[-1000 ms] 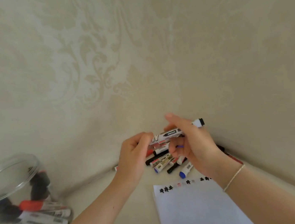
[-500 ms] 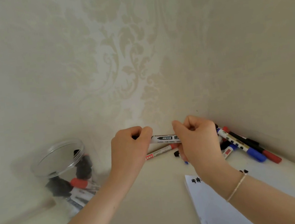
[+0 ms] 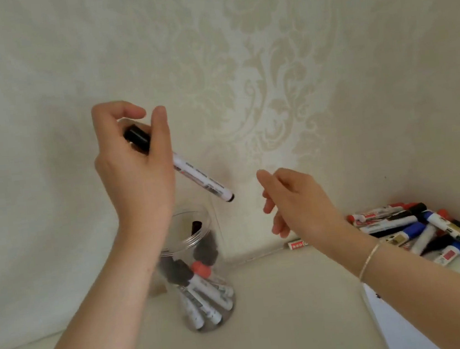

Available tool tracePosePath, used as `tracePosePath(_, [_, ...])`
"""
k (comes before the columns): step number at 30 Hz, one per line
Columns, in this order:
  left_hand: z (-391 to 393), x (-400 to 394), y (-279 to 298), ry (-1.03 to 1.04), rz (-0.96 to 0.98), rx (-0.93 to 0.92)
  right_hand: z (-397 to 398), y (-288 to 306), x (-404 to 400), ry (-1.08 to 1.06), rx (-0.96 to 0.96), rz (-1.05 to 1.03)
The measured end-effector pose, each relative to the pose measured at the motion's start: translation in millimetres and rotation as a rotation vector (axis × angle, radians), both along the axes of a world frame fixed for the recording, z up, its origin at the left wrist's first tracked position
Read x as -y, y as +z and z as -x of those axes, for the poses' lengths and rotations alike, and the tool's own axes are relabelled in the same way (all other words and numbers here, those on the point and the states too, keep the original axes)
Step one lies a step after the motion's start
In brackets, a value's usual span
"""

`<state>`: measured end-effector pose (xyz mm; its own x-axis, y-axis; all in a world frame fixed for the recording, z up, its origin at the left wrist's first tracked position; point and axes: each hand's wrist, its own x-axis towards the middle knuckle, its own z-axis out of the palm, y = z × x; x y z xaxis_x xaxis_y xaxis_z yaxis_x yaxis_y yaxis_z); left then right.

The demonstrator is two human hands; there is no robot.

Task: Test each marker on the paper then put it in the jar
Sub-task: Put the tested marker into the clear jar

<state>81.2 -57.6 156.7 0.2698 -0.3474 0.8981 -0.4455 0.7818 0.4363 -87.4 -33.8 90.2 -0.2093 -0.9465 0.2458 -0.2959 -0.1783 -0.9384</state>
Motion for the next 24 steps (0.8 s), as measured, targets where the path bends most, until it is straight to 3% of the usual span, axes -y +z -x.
tracePosePath(3, [-26.6,16.1,0.6,0.239,0.074,0.168,21.6,-36.0,21.8,-0.145,-1.003,-0.098])
tracePosePath(5, [-34.9,25.2,-9.0,0.363,0.075,0.373,34.2,-65.1,31.0,-0.125,-1.35,-0.271])
tracePosePath(6, [-36.7,28.3,-14.5,0.407,0.076,0.468,36.9,-77.9,32.5,-0.145,-1.42,-0.344])
tracePosePath(9, [-38.9,35.9,-26.6,0.461,0.026,0.675,39.3,-109.6,43.2,-0.284,-1.443,-0.319])
tracePosePath(13, [-33.6,42.2,-35.1,0.45,-0.099,0.854,47.2,-132.3,60.0,-0.281,-1.387,-0.17])
tracePosePath(16, [-29.2,45.7,-38.3,0.425,-0.362,0.972,39.4,-104.8,53.1,-0.235,-1.493,-0.241])
tracePosePath(19, [-29.5,46.1,-41.0,0.337,-0.596,1.067,43.1,-98.4,53.5,-0.208,-1.5,-0.146])
tracePosePath(24, [-34.9,45.4,-35.1,0.074,-0.948,1.072,37.6,-103.5,62.0,0.043,-1.525,-0.241])
